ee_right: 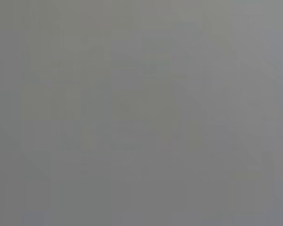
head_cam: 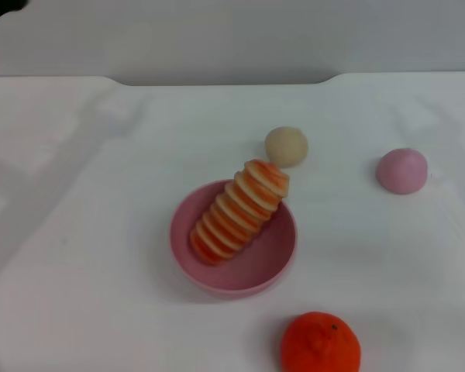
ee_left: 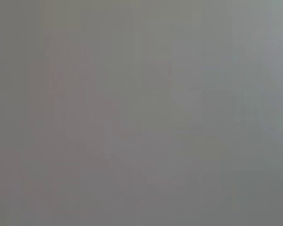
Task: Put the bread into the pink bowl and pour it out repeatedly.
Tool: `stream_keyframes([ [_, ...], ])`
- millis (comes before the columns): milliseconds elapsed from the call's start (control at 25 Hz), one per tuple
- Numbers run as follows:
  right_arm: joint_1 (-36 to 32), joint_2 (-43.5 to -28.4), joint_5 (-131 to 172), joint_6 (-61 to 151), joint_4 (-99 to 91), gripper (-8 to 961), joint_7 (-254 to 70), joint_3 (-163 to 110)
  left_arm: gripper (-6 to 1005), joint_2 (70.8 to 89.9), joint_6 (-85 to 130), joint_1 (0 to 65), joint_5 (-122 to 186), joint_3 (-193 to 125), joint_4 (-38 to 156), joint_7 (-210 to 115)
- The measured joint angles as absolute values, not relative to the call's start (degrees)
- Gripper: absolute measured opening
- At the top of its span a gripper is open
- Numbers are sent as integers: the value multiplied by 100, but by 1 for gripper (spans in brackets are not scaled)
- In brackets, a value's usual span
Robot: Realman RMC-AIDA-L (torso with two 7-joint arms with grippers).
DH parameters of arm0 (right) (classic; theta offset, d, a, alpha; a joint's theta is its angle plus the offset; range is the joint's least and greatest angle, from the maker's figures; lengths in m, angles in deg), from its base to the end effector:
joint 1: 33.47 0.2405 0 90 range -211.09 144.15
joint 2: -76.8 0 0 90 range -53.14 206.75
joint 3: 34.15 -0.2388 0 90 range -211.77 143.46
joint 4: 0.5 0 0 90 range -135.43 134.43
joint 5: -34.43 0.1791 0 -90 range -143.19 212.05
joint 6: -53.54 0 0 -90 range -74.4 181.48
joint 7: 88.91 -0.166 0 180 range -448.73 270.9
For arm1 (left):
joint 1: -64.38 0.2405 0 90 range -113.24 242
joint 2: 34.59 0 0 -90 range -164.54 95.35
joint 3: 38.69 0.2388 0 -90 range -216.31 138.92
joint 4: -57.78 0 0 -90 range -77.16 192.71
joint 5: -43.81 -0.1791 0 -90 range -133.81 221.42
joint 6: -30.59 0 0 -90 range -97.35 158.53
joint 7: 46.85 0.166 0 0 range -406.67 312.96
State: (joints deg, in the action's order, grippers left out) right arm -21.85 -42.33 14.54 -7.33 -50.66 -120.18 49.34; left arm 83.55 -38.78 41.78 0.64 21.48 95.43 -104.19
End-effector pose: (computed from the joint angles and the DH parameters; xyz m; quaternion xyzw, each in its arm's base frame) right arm 0.1908 0.3360 0.0798 -0.7073 0.0805 0.4513 0.5381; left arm -0.2033 0.3626 0.0935 -0.7185 -0.1742 -0.5018 0.4489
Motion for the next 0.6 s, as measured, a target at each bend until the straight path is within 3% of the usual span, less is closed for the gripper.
stream_keyframes([
  [320,-1851,-4233,3765,-1785,-3324,547,-10185,4909,779,8396,-5103,4131,2204,2136,7677,-7849],
  [600,-1642,-4212,4917,-2335,-2449,547,-9554,4882,779,8390,-5148,4140,2693,2103,7267,-7118],
])
